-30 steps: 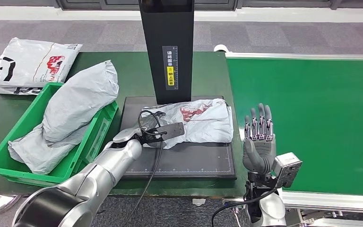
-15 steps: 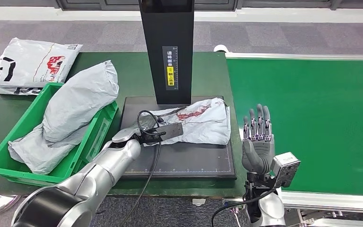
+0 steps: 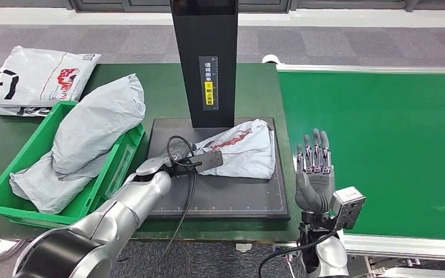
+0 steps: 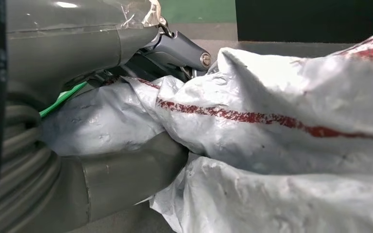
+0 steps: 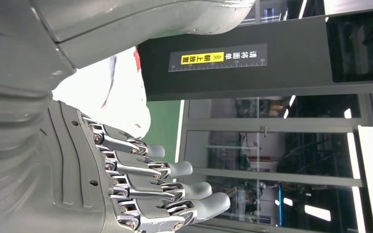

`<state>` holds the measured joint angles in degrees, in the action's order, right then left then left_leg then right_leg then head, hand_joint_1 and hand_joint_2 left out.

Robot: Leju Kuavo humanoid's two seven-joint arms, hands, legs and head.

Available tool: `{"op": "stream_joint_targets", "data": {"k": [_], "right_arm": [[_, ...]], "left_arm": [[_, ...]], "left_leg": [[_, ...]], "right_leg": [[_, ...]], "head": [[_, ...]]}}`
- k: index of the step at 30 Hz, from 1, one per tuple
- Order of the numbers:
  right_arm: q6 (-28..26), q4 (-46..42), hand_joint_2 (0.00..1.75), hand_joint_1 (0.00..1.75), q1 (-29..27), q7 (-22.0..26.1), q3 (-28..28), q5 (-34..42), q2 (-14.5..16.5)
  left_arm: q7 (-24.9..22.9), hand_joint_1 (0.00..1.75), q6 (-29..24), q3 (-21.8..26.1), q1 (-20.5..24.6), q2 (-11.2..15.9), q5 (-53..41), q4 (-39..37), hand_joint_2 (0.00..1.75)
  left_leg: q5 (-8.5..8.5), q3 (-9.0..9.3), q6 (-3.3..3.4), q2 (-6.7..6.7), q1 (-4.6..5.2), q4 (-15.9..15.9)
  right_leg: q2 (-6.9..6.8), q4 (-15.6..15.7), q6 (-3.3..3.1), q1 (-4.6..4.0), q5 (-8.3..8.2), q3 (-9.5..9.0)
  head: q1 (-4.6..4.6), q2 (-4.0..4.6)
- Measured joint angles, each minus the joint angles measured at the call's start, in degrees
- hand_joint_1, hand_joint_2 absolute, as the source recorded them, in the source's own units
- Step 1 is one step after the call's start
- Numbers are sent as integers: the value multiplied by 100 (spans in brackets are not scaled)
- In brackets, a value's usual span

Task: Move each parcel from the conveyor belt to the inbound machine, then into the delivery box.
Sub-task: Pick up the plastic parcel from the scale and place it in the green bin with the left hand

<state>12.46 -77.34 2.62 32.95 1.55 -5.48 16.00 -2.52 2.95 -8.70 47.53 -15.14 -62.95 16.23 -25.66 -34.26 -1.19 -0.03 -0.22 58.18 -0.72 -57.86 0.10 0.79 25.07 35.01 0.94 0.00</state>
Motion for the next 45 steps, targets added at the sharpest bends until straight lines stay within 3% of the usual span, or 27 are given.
{"op": "stream_joint_targets", "data": {"k": [14, 28, 32, 37, 45], "right_arm": [[13, 41, 175, 0, 2, 13, 2, 4, 0], [-101, -123, 175, 0, -212, 36, 237, 78, 0], [-317, -372, 175, 0, -428, 19, 384, 121, 11], [-313, -698, 175, 0, -805, 7, 539, 164, 37], [-258, -847, 175, 0, -885, -1, 600, 159, 56]], "left_arm": [[105, 175, -309, 0, -33, 37, 87, -5, 175], [1304, 175, -1259, 397, 283, 274, 960, 341, 175], [1852, 175, -1793, 630, 338, 497, 1483, 1084, 175], [1634, 175, -1744, 798, 6, 844, 1621, 2546, 175], [1593, 175, -2255, 931, -439, 1087, 1557, 3643, 175]], "left_leg": [[0, 0, 0, 0, 0, 0], [5, -15, -3, 0, -1, 1], [6, -22, -5, 1, -2, 1], [-4, -18, -11, 22, -1, -2], [-1, -21, -10, 18, -8, -1]], "right_leg": [[0, 0, 0, 0, 0, 2], [2, 0, -1, -2, -2, 18], [4, -2, -2, -3, -2, 24], [27, -2, -5, -6, 1, 30], [23, -2, -8, -9, 2, 27]], "head": [[0, 0], [0, 0], [-1, 0], [0, 0], [0, 0]]}}
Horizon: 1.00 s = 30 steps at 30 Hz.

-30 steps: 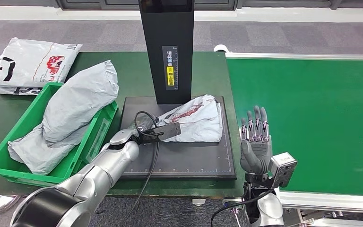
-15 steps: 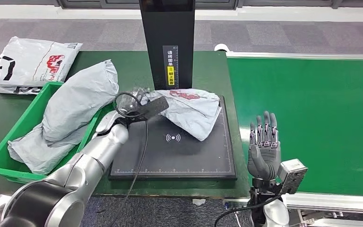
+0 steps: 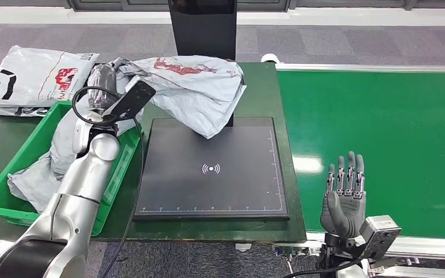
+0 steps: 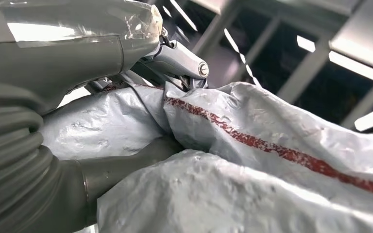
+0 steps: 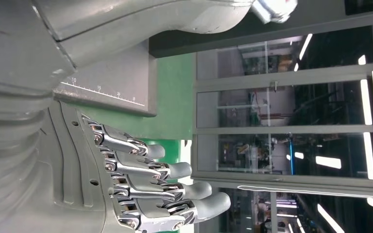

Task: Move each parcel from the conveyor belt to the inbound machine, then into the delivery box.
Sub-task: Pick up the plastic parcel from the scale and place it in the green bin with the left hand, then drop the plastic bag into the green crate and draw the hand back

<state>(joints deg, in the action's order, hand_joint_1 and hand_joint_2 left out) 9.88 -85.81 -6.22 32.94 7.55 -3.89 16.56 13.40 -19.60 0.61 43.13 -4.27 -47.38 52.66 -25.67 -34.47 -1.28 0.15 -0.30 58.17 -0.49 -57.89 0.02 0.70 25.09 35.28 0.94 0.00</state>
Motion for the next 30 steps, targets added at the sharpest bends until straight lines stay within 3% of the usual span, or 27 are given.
{"op": "stream_joint_targets", "data": {"k": [5, 10, 15, 19, 26, 30], "right_arm": [[45, 1, 175, 0, -5, -26, 75, -40, 11], [45, 68, 175, 0, 1, -64, 97, -72, 11], [9, 138, 175, 0, 7, -87, 97, -70, 11], [-10, 175, 175, 0, 10, -87, 97, -70, 11], [-11, 219, 175, 0, 16, -87, 97, -69, 11], [-14, 233, 175, 0, 16, -103, 97, -47, 11]], "left_arm": [[-361, 175, -1024, 128, -406, 162, -681, 786, 175], [-1052, 175, -1995, 589, -1012, 250, -2528, 1941, 175], [-1367, 175, -2037, 1208, -1389, 277, -3569, 2716, 175], [-1493, 175, -2038, 1577, -1533, 329, -3812, 3010, 175], [-1527, 175, -2038, 1787, -1650, 379, -3860, 3224, 175], [-1849, 175, -2036, 1862, -1697, 488, -3979, 3222, 175]], "left_leg": [[-1, -1, -1, 0, 0, -1], [-5, -2, -5, 1, -1, -2], [-6, -2, -5, 1, -2, -3], [-5, -1, -6, 0, -2, -3], [-4, -1, -5, -5, -6, -3], [-5, -1, -6, -3, -5, -3]], "right_leg": [[2, 0, -1, -2, 0, 0], [0, 0, -7, -8, 10, 0], [-4, 0, -9, -8, 14, 1], [-5, 0, -9, -8, 13, 0], [-10, 0, -9, -7, 13, -3], [-6, 0, -9, -7, 13, -1]], "head": [[0, 0], [0, 0], [0, 0], [0, 0], [0, 0], [0, 0]]}}
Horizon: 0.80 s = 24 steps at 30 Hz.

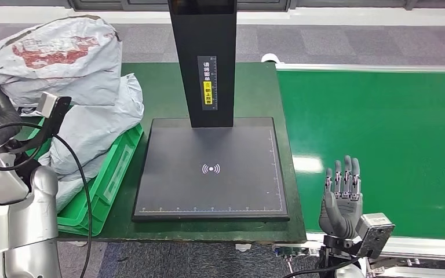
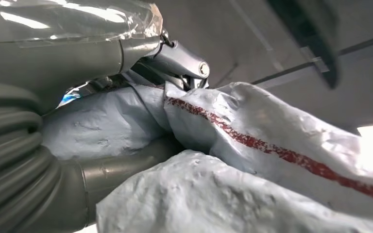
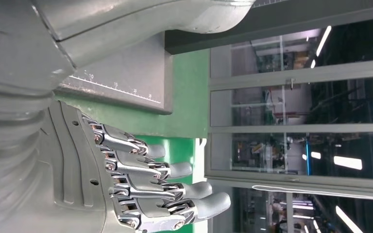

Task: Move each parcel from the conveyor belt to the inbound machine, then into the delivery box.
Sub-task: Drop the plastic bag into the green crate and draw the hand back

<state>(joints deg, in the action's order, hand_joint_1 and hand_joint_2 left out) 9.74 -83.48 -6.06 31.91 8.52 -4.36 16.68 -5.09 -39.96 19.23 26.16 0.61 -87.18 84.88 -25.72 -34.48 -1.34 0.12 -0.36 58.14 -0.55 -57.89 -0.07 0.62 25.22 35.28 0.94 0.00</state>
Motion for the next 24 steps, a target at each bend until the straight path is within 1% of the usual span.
{"op": "stream_joint_targets", "data": {"k": [3, 6, 7, 10, 11, 17, 19, 21, 24], "right_arm": [[-5, 5, 175, 0, 0, -24, 1, 25, 0], [-4, 5, 175, 0, -1, -25, 4, 34, 0], [-2, 6, 175, 0, -1, -15, 7, 33, 0], [19, 8, 175, 0, -5, 30, 34, 20, 0], [29, 8, 175, 0, -7, 34, 50, 16, 0], [69, 8, 175, 0, -15, 33, 109, 10, 2], [76, 10, 175, 0, -16, 33, 123, 10, 2], [98, 21, 175, 0, -16, 32, 147, 10, 2], [167, 54, 175, 0, -10, 33, 175, 5, 2]], "left_arm": [[-202, 175, 3, 73, -8, 197, -5, -168, 175], [-366, 175, 3, 132, -24, 329, -16, -368, 175], [-504, 175, 3, 138, -43, 392, -12, -442, 175], [-1142, 175, 9, 65, -158, 648, 2, -680, 175], [-1275, 175, 20, 38, -191, 708, -5, -769, 175], [-1407, 175, 115, 25, -349, 868, -28, -1175, 175], [-1618, 175, 356, -37, -370, 941, -30, -1279, 175], [-1841, 175, 722, -149, -392, 1016, -32, -1408, 175], [-2046, 175, 1309, -286, -405, 1066, -32, -1659, 175]], "left_leg": [[0, 2, -1, 2, 0, 0], [0, 1, -1, 1, -1, 0], [0, 2, -2, 2, -1, 0], [-7, 9, -12, 22, -2, 0], [-8, 10, -15, 27, -1, 0], [-8, 9, -15, 27, -2, 0], [-9, 10, -15, 27, -2, 0], [-9, 9, -15, 27, -1, 0], [-9, 9, -16, 26, -2, 0]], "right_leg": [[3, 0, -1, -3, 1, 2], [0, 0, -4, -10, 3, 0], [0, 0, -6, -12, 3, -1], [21, 0, -12, -12, 0, 6], [28, 0, -14, -12, 0, 6], [32, 0, -15, -13, 0, 7], [33, 0, -15, -13, 1, 7], [32, 0, -16, -13, 1, 7], [30, 0, -17, -15, 2, 7]], "head": [[0, 0], [-1, 0], [-2, 0], [-1, 0], [0, 0], [0, 0], [0, 0], [0, 0], [0, 0]]}}
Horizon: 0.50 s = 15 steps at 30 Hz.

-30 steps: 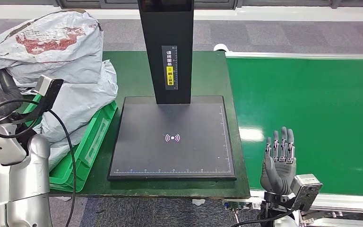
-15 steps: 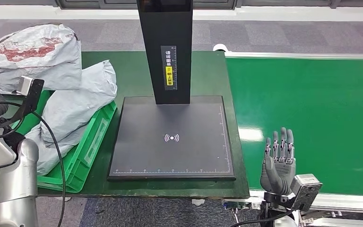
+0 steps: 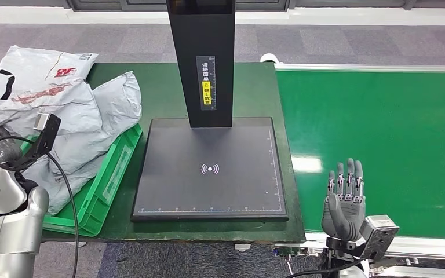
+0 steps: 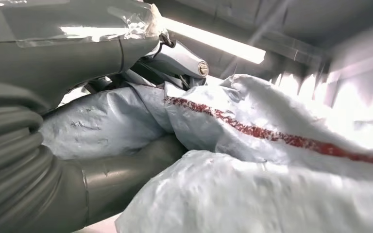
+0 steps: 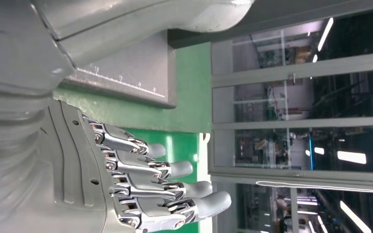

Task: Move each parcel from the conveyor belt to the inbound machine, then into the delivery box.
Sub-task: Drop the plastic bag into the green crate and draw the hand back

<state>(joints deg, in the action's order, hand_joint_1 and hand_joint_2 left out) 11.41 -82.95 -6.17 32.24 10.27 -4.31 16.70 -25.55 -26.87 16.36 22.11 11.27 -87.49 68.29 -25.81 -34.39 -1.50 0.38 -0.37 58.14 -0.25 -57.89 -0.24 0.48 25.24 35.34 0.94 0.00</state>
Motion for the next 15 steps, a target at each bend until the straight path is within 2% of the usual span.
{"op": "stream_joint_targets", "data": {"k": [10, 14, 15], "right_arm": [[134, 150, 175, 0, 109, 26, 108, -83, 0], [141, 157, 175, 0, 149, 10, 126, -123, 0], [140, 157, 175, 0, 154, 0, 127, -131, 0]], "left_arm": [[-237, 175, 1198, -424, 231, 45, 0, -1170, 175], [-307, 0, 1533, -574, 314, 34, 0, -1451, 175], [-366, 0, 1600, -613, 332, 32, 0, -1512, 175]], "left_leg": [[2, 1, -1, 0, 0, 0], [2, 2, -1, 0, 0, 1], [2, 2, -1, -1, 0, 1]], "right_leg": [[1, 0, 0, 0, -2, -3], [0, 0, 0, 0, -3, -3], [-1, 0, 0, 0, -3, -3]], "head": [[0, 0], [-1, 0], [-1, 0]]}}
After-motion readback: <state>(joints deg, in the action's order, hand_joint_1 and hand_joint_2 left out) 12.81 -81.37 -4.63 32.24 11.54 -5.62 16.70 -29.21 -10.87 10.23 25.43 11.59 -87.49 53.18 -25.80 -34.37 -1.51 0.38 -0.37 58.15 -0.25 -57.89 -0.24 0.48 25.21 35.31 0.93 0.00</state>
